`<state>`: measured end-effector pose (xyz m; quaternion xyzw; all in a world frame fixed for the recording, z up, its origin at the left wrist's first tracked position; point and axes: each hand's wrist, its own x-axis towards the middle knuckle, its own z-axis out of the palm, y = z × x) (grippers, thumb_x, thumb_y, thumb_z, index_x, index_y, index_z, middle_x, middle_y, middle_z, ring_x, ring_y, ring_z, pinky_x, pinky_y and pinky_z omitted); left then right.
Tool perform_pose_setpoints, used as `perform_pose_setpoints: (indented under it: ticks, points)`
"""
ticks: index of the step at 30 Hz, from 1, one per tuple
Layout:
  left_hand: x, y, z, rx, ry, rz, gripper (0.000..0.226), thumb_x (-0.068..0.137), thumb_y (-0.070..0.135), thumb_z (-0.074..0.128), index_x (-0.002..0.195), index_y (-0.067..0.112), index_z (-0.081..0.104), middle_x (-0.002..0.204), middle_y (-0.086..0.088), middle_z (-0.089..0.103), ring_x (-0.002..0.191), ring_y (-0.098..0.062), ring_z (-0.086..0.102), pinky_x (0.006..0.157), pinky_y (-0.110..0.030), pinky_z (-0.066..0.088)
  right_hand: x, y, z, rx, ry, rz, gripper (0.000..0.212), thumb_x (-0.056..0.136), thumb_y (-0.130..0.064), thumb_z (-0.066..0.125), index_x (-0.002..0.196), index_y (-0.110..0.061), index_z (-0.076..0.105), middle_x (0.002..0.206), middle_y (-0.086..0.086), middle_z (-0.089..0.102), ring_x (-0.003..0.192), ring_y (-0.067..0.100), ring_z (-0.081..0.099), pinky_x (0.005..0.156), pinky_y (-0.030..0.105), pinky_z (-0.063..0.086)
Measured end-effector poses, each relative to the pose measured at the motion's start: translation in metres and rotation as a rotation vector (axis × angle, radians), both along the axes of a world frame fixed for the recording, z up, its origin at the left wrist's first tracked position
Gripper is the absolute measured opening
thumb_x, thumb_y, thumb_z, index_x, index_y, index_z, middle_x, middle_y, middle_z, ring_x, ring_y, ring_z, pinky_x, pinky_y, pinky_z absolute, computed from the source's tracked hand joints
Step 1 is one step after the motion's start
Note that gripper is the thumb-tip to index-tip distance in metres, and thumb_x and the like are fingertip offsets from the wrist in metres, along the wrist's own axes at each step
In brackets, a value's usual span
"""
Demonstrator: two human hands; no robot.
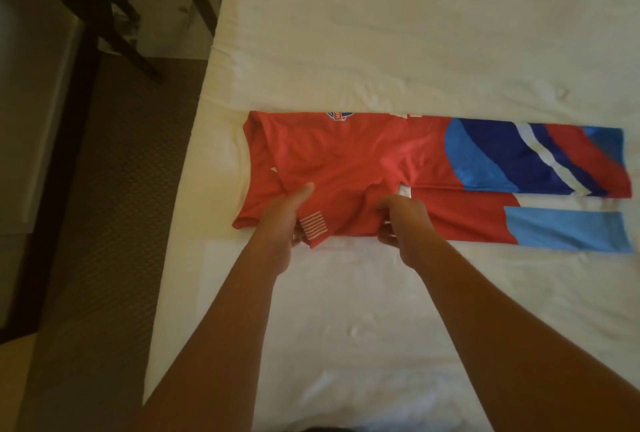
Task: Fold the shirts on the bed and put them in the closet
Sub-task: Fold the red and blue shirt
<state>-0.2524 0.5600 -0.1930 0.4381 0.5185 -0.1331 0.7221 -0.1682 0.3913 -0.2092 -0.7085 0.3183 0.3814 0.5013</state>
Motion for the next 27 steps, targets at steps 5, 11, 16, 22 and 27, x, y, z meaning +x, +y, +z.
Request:
perform_pose_setpoints:
  ticks: [5,11,16,22,27]
  points:
    - [-0.003,0.003,-0.002,0.033,-0.006,-0.063,0.023,0.089,0.015,0.076,0.11,0.018,0.067,0.103,-0.002,0.075,0.096,-0.025,0.071,0.079,-0.04,0.059,-0.004,-0.006,0.001,0.055,-0.026,0.007,0.005,0.087,-0.009,0.064,0.088,-0.009,0.059,0.086,0.01,0.059,0.084,0.029,0.061,0.067,0.038,0.055]
    - [-0.021,-0.009,-0.012,0.109,0.109,-0.211,0.016,0.089,0.021,0.078,0.096,0.015,0.065,0.105,-0.012,0.074,0.09,-0.027,0.071,0.071,-0.034,0.056,-0.018,-0.018,-0.003,0.009,0.055,0.281,0.014,0.092,-0.015,0.061,0.1,-0.003,0.062,0.08,0.014,0.075,0.067,0.031,0.073,0.07,0.037,0.055]
    - [-0.038,-0.017,-0.023,0.184,0.155,-0.195,0.012,0.095,0.01,0.068,0.099,0.014,0.057,0.097,-0.016,0.072,0.08,-0.031,0.074,0.067,-0.039,0.059,-0.022,-0.029,-0.009,-0.085,-0.065,0.31,0.012,0.092,-0.012,0.058,0.089,-0.002,0.064,0.08,0.018,0.074,0.059,0.03,0.07,0.059,0.033,0.051]
    - [-0.041,-0.001,-0.03,0.608,0.22,-0.535,0.007,0.084,0.03,0.063,0.083,0.023,0.064,0.082,-0.004,0.073,0.068,-0.03,0.072,0.074,-0.049,0.062,-0.022,-0.03,-0.011,-0.553,-0.266,0.627,0.027,0.088,-0.039,0.058,0.09,-0.012,0.064,0.082,0.005,0.065,0.071,0.026,0.061,0.062,0.031,0.041]
    - [0.005,0.041,-0.011,1.008,0.082,-0.549,0.004,0.094,0.031,0.061,0.094,0.027,0.062,0.083,0.012,0.06,0.075,-0.01,0.058,0.063,-0.027,0.041,-0.036,0.019,-0.005,-0.495,-0.626,0.639,0.023,0.09,-0.029,0.058,0.075,-0.016,0.048,0.074,0.001,0.054,0.066,0.026,0.049,0.063,0.034,0.035]
